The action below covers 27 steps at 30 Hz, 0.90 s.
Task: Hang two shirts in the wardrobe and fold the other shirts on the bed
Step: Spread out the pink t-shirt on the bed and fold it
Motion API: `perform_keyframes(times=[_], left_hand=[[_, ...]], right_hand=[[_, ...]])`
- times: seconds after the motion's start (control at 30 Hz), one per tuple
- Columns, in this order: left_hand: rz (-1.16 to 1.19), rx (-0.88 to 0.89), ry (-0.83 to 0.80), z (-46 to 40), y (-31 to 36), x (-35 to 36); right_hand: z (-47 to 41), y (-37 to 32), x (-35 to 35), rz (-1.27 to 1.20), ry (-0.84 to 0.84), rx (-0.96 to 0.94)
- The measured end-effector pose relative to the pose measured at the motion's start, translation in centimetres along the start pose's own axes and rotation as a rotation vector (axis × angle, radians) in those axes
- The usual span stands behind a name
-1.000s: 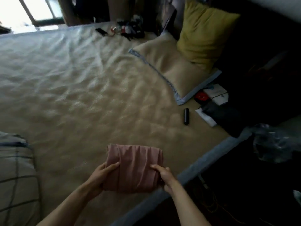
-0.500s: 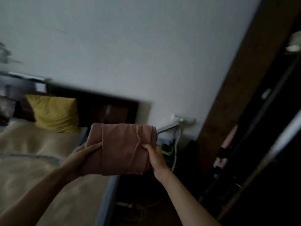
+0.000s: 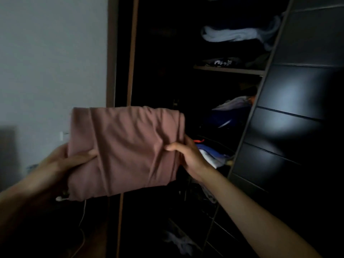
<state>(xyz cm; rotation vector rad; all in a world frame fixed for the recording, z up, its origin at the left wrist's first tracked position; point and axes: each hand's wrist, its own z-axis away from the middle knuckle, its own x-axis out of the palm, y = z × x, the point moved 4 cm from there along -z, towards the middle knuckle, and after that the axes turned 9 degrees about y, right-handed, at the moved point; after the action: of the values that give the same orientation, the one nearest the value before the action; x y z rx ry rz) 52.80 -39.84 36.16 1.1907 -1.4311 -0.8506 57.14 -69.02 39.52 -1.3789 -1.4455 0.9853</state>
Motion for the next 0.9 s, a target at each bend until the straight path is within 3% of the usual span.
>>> perform_keyframes(times=[0.17,0.47,0.57,0.7,0.8,0.9], left_hand=[[-0.052,0.035,-0.166,-2.4,-2.5,9.5],[-0.171,-0.296,-0.216,-10.7,-12.3,20.1],[-0.143,-0.351,-0.178,-16.0,-13.8,23.6],[-0.073,-0.297,-0.133,-27.3,-13.9,30.0],[-0.025,-0.258,-0.160,-36.0,-13.3,36.5],[-0.051,-0.246,-0.161,-42.2,-14.4,42.5]], right_hand=[[-0.1,1.4,-9.5,0.074,0.192,0.107],[-1.1,9.3,-19.9,0.295,0.470,0.247],[-5.6,8.5,-21.5,0.415,0.505,0.125],[-15.4,3.6,-23.9,0.692,0.635,-0.116],[-23.0,-0.4,-24.3,1.012,0.772,-0.093],[-29.1,-1.3,-25.2,1.114,0.762,-0.056]])
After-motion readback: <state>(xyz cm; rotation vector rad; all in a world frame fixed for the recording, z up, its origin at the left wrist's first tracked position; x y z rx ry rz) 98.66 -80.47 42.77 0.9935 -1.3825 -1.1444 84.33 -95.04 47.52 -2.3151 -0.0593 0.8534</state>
